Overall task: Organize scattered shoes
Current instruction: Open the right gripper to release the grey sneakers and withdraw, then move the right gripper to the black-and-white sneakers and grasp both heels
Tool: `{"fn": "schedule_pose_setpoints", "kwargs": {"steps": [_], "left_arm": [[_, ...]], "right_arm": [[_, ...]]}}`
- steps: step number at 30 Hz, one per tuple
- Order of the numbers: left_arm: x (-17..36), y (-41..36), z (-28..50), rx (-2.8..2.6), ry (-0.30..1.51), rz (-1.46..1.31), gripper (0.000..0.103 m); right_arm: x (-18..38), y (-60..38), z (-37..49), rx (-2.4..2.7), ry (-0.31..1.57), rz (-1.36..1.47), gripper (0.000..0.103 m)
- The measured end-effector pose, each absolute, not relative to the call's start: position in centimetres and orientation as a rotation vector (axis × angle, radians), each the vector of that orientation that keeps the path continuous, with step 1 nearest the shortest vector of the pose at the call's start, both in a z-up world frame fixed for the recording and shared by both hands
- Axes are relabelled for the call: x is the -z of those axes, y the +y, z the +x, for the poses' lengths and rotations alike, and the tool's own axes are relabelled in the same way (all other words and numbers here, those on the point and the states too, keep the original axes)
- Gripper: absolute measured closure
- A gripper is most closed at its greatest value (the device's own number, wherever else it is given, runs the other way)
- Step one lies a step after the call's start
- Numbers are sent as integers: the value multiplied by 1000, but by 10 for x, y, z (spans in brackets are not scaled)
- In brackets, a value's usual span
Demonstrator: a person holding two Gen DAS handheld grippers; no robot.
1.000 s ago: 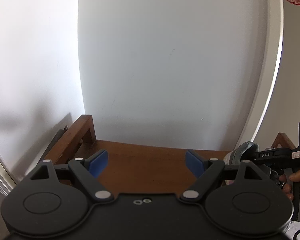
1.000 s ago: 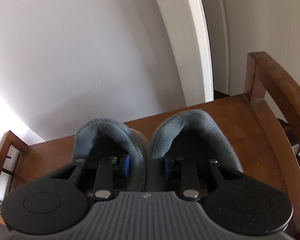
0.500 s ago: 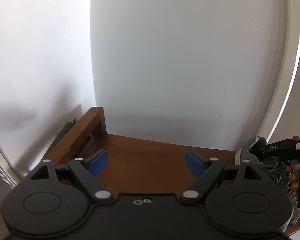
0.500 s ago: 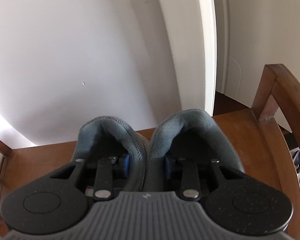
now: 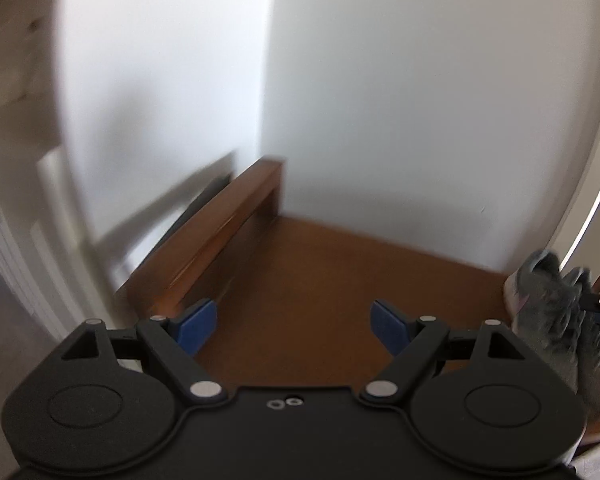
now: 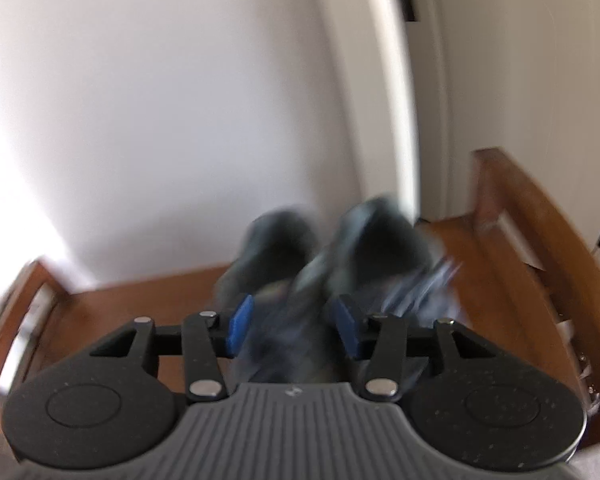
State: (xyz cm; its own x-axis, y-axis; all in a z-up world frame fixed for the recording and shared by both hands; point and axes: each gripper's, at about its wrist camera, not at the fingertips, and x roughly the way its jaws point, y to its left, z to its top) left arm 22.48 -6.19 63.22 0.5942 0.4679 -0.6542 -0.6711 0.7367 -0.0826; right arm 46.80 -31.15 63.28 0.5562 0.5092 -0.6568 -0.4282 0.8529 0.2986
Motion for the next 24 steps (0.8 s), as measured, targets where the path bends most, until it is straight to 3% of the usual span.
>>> {"fn": "schedule_pose_setpoints", "kwargs": {"steps": [5, 12, 18, 24], "left_arm": [[-611, -32, 135, -709, 724, -402, 18], [-593, 39, -24, -785, 812, -389, 18], [-562, 97, -80, -868, 897, -361, 18], [-534, 138, -79, -892, 939, -396, 19]], "right_arm": [[-598, -205, 360, -713, 971, 54, 51], [-482, -75, 223, -790, 1307, 37, 51], [-445, -4, 117, -871, 1438, -35, 51], [-415, 2, 68, -888, 1554, -83, 50]]}}
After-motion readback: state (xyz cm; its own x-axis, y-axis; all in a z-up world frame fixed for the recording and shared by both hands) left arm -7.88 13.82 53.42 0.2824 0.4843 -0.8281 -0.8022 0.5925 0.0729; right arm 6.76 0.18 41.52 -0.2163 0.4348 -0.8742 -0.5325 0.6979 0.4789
